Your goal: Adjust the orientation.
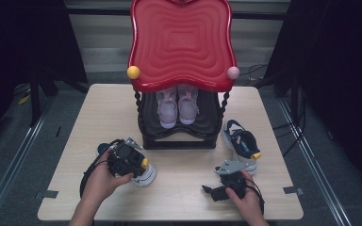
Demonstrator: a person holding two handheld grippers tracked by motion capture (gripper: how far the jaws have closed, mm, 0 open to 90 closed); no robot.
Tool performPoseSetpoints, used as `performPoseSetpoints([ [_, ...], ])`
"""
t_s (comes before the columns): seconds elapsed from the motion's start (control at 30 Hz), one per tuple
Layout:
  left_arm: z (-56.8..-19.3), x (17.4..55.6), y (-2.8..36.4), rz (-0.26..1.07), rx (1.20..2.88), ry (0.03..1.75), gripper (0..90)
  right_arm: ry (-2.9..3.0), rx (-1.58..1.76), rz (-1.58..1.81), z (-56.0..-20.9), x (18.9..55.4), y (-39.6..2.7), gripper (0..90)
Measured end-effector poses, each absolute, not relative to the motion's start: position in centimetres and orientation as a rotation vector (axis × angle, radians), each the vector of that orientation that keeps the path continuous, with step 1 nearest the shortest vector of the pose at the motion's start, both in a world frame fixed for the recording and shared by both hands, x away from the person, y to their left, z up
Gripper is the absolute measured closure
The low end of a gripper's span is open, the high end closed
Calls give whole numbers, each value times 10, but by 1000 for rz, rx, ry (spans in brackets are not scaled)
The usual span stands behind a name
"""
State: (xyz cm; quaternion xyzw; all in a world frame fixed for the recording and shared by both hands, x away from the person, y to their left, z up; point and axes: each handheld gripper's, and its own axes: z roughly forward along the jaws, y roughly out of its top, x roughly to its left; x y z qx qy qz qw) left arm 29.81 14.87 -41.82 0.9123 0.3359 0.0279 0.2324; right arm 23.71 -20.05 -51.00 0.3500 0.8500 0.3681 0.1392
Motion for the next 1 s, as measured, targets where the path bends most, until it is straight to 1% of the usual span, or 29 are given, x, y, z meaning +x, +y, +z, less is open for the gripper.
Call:
performPoseSetpoints([
  [0.13,-417,302,142,15,2548,936,546,2457,1013,1064,-510,237,-201,134],
  [0.23,-418,305,138,-7,2582,962,538,2457,1014,1061,-510,237,-201,134],
  [0.67,-419,320,124,-99,2663,999,550,2457,1014,1061,-510,237,-201,134],
  [0.77,-421,324,122,-152,2678,1006,561,2457,1014,1061,-510,237,-200,134],
  [1.0,-425,329,119,-189,2712,1047,568,2457,1014,1063,-510,237,-201,133],
])
